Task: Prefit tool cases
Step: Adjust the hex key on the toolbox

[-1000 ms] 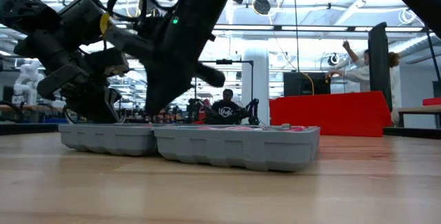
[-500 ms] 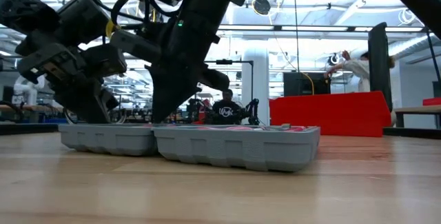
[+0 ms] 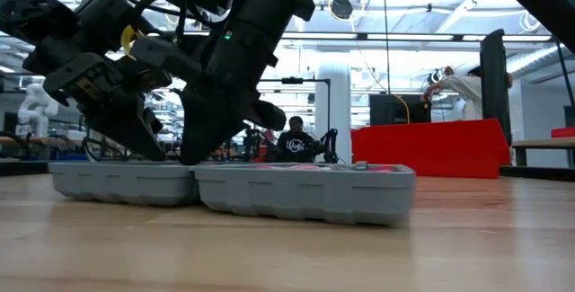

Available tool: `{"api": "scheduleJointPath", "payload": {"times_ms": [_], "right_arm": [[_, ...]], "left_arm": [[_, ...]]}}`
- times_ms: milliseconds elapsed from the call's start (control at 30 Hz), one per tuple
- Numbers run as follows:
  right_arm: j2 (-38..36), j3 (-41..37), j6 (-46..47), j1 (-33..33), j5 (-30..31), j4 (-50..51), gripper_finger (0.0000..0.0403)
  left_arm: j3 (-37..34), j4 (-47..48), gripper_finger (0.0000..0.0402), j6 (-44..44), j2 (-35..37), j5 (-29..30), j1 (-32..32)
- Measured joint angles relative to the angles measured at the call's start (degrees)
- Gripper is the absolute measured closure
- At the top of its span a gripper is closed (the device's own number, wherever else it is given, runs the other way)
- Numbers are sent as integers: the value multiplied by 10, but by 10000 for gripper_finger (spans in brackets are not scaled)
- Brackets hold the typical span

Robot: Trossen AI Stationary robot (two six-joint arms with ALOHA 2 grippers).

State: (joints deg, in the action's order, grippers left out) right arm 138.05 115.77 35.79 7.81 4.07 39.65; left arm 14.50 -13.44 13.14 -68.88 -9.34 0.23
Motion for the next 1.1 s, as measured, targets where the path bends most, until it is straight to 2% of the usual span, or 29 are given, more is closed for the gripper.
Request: {"api": "scheduleJointPath", "payload": {"times_ms": [100,267,467,600,667,767,933,1100], "right_arm": [[-1,0,0,1,-35,-20,403],[-2,-1,0,1,-49,-39,403],[-19,-1,-4,3,-41,-41,403],[-34,0,-20,4,22,-21,403],[-30,0,-22,1,35,-1,403],[-9,-1,-23,0,30,-3,403],[9,0,-20,1,-13,-30,403],[8,0,-21,2,-10,-34,403]], "left_arm": [[0,-1,402,0,0,8,0],[0,-14,402,0,0,13,0],[0,-16,402,-1,0,17,0],[0,-15,402,-5,0,22,0],[0,-15,402,-5,0,23,0],[0,-15,402,-16,0,24,0],[0,-15,402,-16,0,35,0],[0,-15,402,-16,0,36,0]]}}
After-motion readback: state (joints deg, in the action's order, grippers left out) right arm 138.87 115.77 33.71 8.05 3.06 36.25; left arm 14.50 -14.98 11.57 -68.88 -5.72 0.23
